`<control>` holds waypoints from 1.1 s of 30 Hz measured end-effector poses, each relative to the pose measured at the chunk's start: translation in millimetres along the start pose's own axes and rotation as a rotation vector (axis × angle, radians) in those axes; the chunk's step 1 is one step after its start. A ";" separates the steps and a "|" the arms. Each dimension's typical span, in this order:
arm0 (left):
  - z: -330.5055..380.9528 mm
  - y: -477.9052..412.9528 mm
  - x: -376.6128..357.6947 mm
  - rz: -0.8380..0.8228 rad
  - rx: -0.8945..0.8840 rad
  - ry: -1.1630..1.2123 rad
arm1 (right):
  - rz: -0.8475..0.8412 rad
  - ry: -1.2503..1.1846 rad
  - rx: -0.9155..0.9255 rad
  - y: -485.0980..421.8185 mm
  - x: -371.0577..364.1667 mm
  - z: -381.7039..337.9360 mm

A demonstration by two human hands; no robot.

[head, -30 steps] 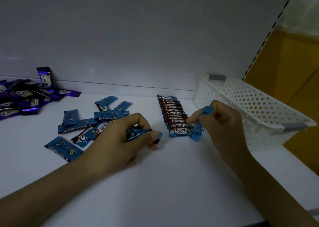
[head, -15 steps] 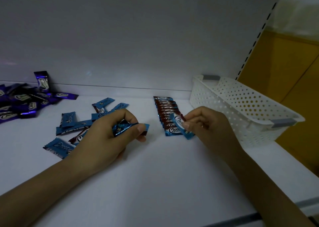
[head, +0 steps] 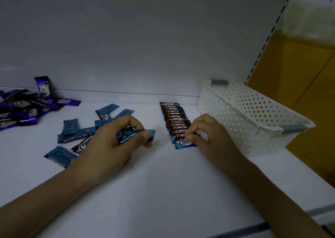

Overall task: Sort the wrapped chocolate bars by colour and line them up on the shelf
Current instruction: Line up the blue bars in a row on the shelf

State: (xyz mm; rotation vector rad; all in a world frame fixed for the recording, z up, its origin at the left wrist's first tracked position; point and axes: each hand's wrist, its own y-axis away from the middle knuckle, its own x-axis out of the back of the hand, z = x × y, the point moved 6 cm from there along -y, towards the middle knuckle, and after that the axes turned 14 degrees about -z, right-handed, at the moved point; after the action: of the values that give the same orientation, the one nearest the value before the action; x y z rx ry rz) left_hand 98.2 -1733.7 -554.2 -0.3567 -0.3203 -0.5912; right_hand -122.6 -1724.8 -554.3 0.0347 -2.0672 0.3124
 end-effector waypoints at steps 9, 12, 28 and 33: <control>1.1 -0.1 -0.4 -0.001 -0.005 -0.009 | 0.030 0.026 0.043 -3.1 -2.9 -0.5; 0.6 0.5 0.0 0.003 -0.020 -0.013 | 0.034 0.027 0.054 -3.1 -3.3 -0.2; 5.5 -3.3 -11.3 -0.080 -0.083 0.018 | -0.168 -0.341 0.323 7.1 -12.0 -52.3; 5.6 -2.8 -11.6 -0.112 -0.075 -0.035 | -0.106 -0.602 0.249 5.0 -6.3 -40.8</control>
State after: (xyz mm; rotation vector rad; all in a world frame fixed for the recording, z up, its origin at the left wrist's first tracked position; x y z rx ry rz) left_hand 86.4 -1728.0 -553.1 -0.4238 -0.3540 -0.7085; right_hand -85.5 -1711.0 -541.9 0.4345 -2.5934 0.5411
